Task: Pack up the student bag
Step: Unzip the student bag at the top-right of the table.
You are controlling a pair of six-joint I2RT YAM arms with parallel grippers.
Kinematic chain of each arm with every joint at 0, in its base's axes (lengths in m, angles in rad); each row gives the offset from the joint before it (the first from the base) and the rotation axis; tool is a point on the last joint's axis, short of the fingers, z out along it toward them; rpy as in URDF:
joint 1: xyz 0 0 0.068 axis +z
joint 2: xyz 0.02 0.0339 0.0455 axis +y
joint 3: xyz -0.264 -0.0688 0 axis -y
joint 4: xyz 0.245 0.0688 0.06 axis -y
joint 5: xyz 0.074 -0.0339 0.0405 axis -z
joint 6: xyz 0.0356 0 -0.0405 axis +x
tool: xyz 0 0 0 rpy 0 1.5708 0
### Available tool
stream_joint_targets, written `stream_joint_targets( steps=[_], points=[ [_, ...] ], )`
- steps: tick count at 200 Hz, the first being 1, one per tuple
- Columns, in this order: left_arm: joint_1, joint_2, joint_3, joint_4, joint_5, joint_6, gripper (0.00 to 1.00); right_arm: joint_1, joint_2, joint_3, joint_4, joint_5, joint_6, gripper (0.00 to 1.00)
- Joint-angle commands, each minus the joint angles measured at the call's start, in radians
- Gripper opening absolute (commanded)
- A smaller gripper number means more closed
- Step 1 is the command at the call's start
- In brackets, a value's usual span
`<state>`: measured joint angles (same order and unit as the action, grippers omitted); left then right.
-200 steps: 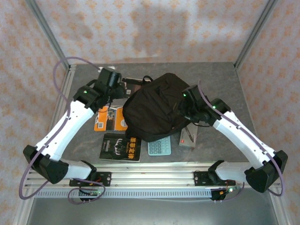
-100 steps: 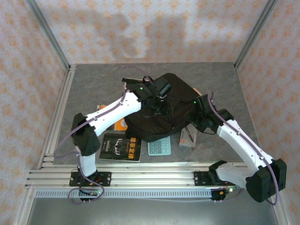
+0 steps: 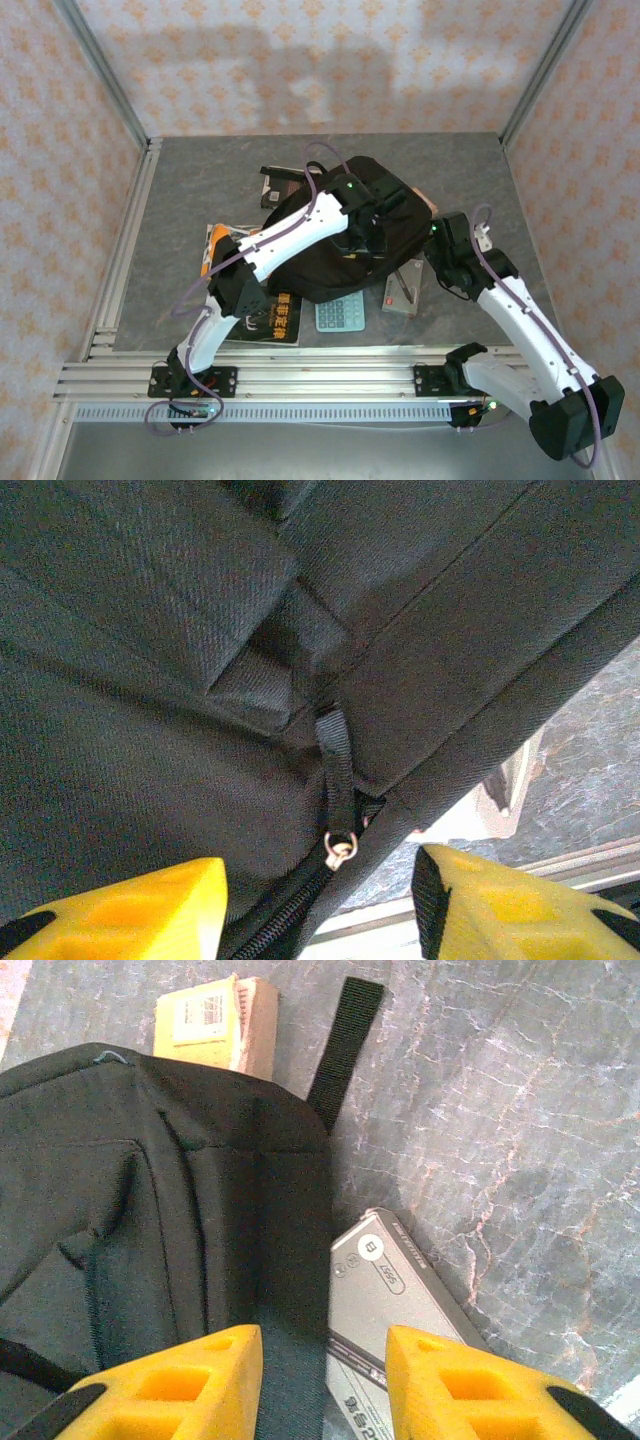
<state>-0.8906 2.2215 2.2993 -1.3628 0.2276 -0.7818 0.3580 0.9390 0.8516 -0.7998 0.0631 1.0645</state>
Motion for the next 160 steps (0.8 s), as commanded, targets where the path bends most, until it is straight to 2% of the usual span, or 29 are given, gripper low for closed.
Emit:
stream_joint_targets(
  steps=[1,92,140,151,160],
  points=[
    [-0.011,0.026,0.035,-0.076,-0.024,-0.032,0.53,-0.002,-0.030,-0.023,-0.008,0.028,0.028,0.37],
    [-0.012,0.103,0.063,0.039,-0.007,-0.102,0.50,0.000,-0.082,-0.108,0.020,-0.017,0.023,0.33],
    [-0.010,0.143,0.063,0.038,-0.052,-0.104,0.40,0.002,-0.086,-0.127,0.037,-0.019,0.017,0.31],
    [-0.008,0.148,0.062,0.021,-0.077,-0.102,0.37,0.004,-0.086,-0.131,0.044,-0.023,0.017,0.31],
    [-0.006,0.149,0.055,0.016,-0.090,-0.097,0.30,0.006,-0.086,-0.132,0.048,-0.026,0.015,0.30]
  ],
)
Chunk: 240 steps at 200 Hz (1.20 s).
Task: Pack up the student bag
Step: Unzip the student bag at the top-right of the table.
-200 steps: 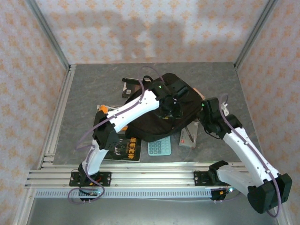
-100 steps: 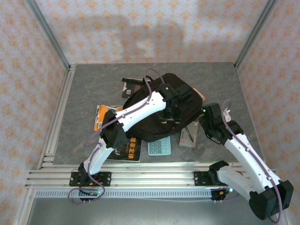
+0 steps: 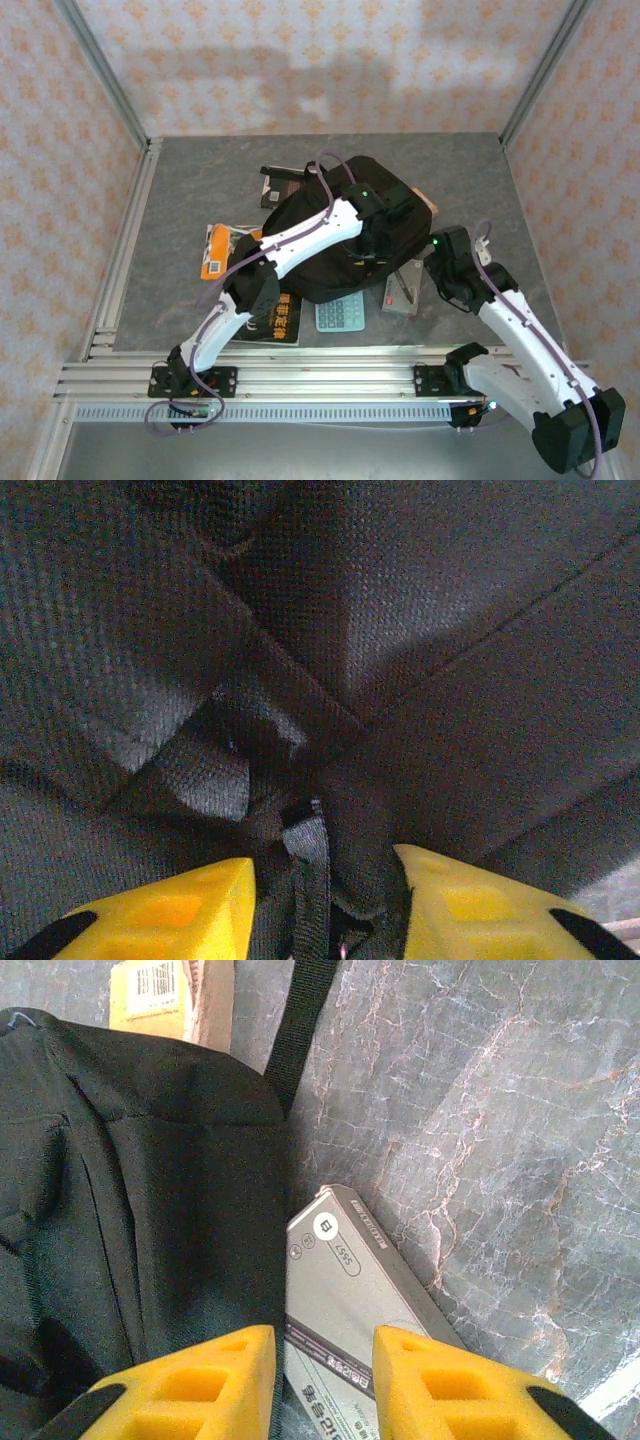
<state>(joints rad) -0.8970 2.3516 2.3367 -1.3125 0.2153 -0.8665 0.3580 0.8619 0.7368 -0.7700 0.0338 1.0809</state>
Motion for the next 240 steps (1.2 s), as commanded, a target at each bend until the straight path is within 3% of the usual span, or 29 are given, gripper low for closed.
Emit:
stream_joint_targets(
  steps=[1,47,88,109,142,175,219,231,240],
  points=[
    [0.001,0.018,0.016,-0.034,-0.078,-0.011,0.29,0.006,-0.009,-0.017,0.019,0.003,-0.001,0.30],
    [0.017,-0.018,-0.014,-0.006,-0.099,0.003,0.00,0.015,0.002,-0.022,0.068,-0.029,-0.015,0.28],
    [0.033,-0.099,-0.074,0.030,-0.097,0.003,0.00,0.016,0.025,-0.018,0.111,-0.072,-0.034,0.31],
    [0.038,-0.160,-0.133,0.074,-0.090,-0.002,0.00,0.016,0.039,-0.024,0.152,-0.108,-0.042,0.41],
    [0.038,-0.223,-0.207,0.144,-0.069,-0.020,0.00,0.016,0.071,-0.032,0.225,-0.164,-0.042,0.65],
    [0.040,-0.223,-0.209,0.145,-0.059,-0.018,0.00,0.017,0.125,-0.047,0.298,-0.223,-0.027,0.72],
    [0.046,-0.229,-0.208,0.153,-0.045,-0.020,0.00,0.016,0.243,-0.041,0.428,-0.331,-0.007,0.71],
    [0.050,-0.228,-0.208,0.151,-0.041,-0.018,0.00,0.016,0.277,-0.025,0.431,-0.330,-0.010,0.64],
    [0.051,-0.228,-0.208,0.145,-0.039,-0.017,0.00,0.016,0.300,-0.011,0.422,-0.321,-0.015,0.51]
  ],
)
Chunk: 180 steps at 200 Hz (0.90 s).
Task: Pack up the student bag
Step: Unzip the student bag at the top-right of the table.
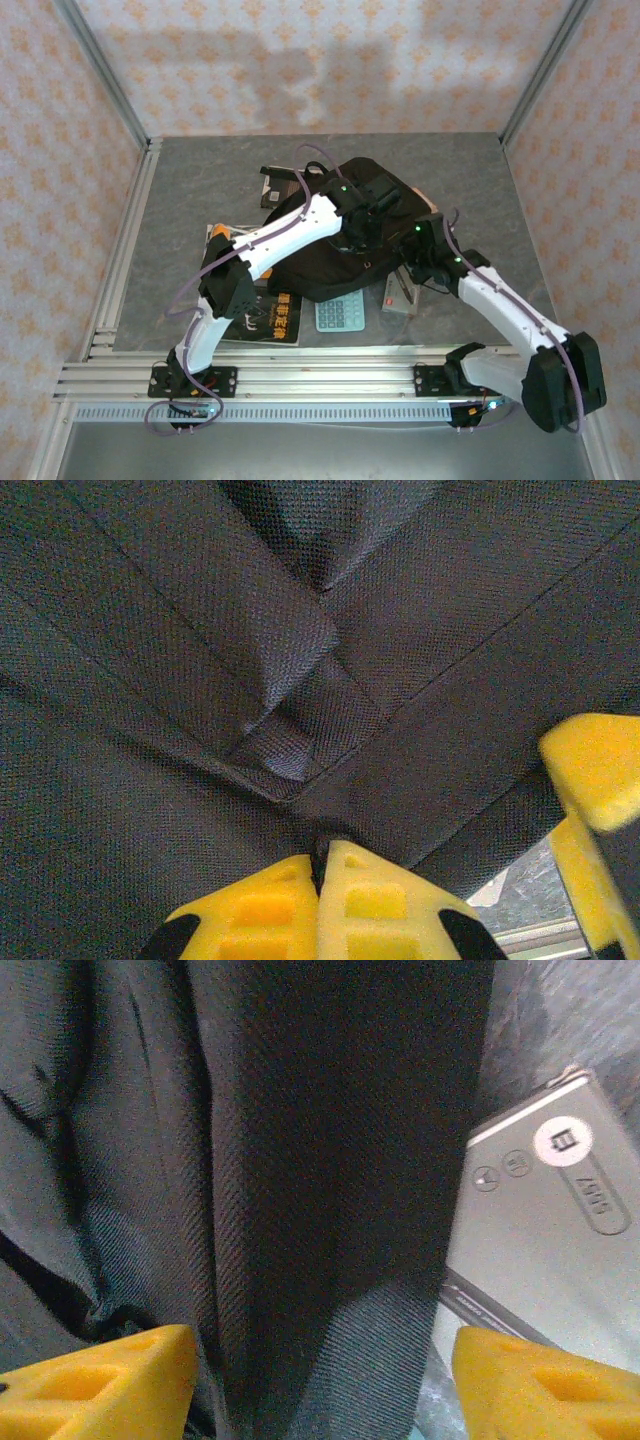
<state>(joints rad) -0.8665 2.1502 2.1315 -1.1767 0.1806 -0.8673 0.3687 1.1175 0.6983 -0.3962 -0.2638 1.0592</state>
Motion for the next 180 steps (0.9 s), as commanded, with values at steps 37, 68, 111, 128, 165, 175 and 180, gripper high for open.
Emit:
stream_joint_targets(
  steps=[37,68,111,128,165,175,180],
  points=[
    [0.024,-0.064,-0.030,-0.023,-0.021,-0.002,0.00,0.004,0.099,0.103,-0.058,0.076,-0.021,0.00],
    [0.041,-0.138,-0.111,-0.024,-0.044,0.000,0.00,0.004,0.105,0.137,-0.092,0.110,-0.027,0.00],
    [0.077,-0.261,-0.203,-0.050,-0.072,0.011,0.00,0.002,0.132,0.207,-0.131,0.140,-0.045,0.00],
    [0.094,-0.314,-0.255,-0.052,-0.079,0.017,0.00,-0.003,0.141,0.234,-0.146,0.150,-0.063,0.00],
    [0.130,-0.418,-0.363,-0.042,-0.086,0.019,0.00,-0.005,0.161,0.266,-0.159,0.158,-0.093,0.00],
    [0.139,-0.442,-0.388,-0.039,-0.088,0.022,0.00,-0.007,0.165,0.269,-0.156,0.155,-0.107,0.00],
    [0.143,-0.454,-0.401,-0.038,-0.092,0.023,0.00,-0.006,0.166,0.271,-0.156,0.155,-0.114,0.00]
  ],
)
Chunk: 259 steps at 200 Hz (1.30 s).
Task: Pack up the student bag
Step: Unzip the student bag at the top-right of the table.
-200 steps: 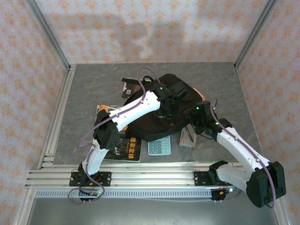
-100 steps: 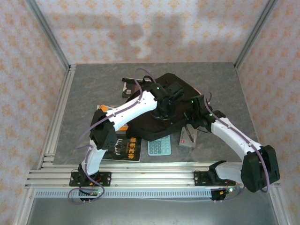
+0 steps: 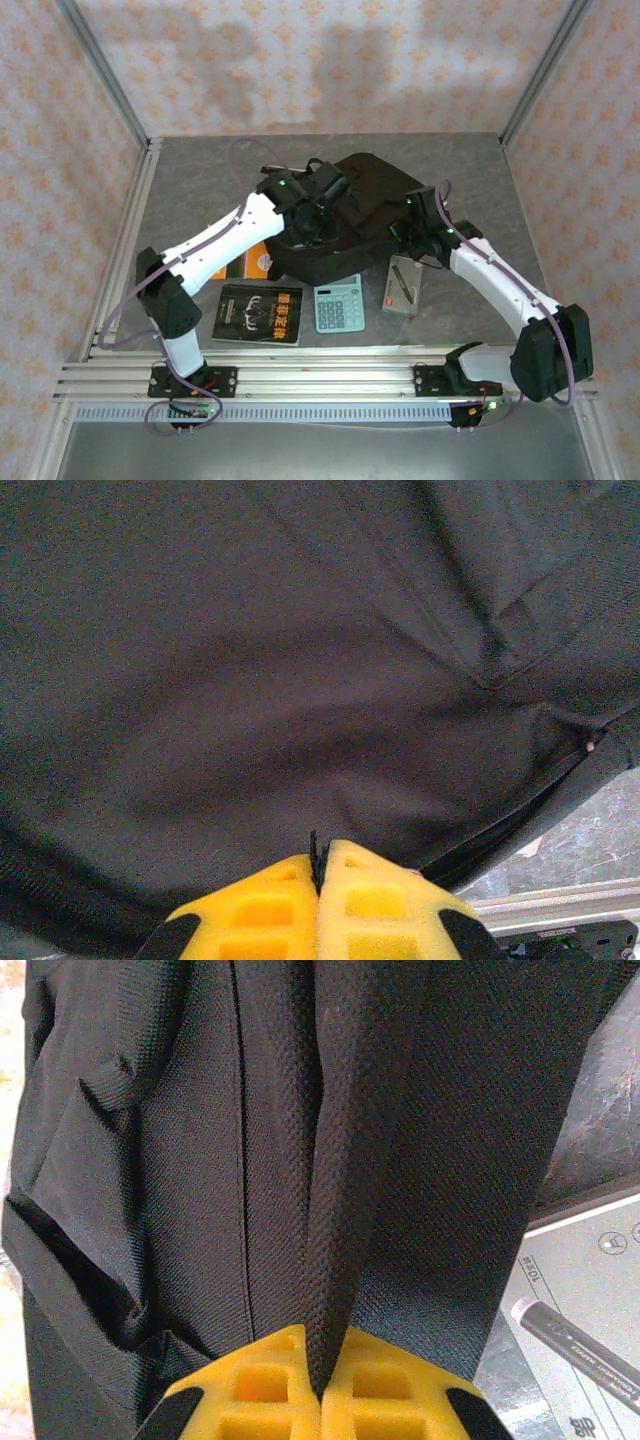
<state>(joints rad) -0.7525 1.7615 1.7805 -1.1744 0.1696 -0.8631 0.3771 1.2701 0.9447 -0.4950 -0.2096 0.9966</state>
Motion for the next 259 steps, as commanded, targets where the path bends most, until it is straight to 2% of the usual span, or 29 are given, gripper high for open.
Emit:
stream_joint_targets(
  steps=[1,61,93,109,131,134,141,152,157,164,178,204,217,259],
  points=[
    [0.030,-0.068,-0.051,-0.041,-0.081,0.019,0.00,-0.015,0.014,0.025,-0.057,0.102,-0.053,0.00],
    [0.139,-0.191,-0.207,-0.037,-0.136,0.058,0.00,-0.041,0.057,0.127,-0.089,0.105,-0.234,0.00],
    [0.194,-0.212,-0.220,-0.045,-0.176,0.105,0.00,-0.080,0.124,0.194,-0.095,0.009,-0.286,0.00],
    [0.193,-0.201,-0.193,-0.037,-0.168,0.130,0.00,-0.108,0.175,0.245,-0.121,-0.026,-0.325,0.00],
    [0.168,-0.163,-0.144,0.007,-0.110,0.119,0.00,-0.149,0.220,0.303,-0.158,-0.013,-0.336,0.00],
    [0.161,-0.156,-0.135,0.016,-0.104,0.115,0.00,-0.153,0.225,0.306,-0.163,-0.012,-0.332,0.03],
    [0.143,-0.137,-0.110,0.036,-0.087,0.101,0.00,-0.162,0.231,0.324,-0.176,-0.010,-0.325,0.18],
    [0.112,-0.099,-0.059,0.057,-0.069,0.076,0.00,-0.166,0.240,0.358,-0.213,-0.005,-0.313,0.47],
    [0.098,-0.081,-0.033,0.060,-0.061,0.065,0.00,-0.166,0.242,0.376,-0.237,0.001,-0.303,0.55],
    [0.079,-0.054,0.006,0.062,-0.052,0.052,0.00,-0.165,0.240,0.395,-0.272,0.017,-0.276,0.61],
    [0.046,-0.004,0.083,0.054,-0.041,0.036,0.00,-0.164,0.236,0.437,-0.379,0.063,-0.221,0.65],
    [-0.001,0.053,0.187,0.038,-0.035,0.020,0.00,-0.165,0.188,0.465,-0.537,0.115,-0.125,0.67],
    [-0.018,0.065,0.211,0.037,-0.029,0.011,0.00,-0.164,0.127,0.438,-0.546,0.094,-0.096,0.67],
    [-0.045,0.093,0.256,0.040,-0.018,-0.005,0.00,-0.163,-0.065,0.297,-0.509,-0.092,-0.021,0.70]
  ],
)
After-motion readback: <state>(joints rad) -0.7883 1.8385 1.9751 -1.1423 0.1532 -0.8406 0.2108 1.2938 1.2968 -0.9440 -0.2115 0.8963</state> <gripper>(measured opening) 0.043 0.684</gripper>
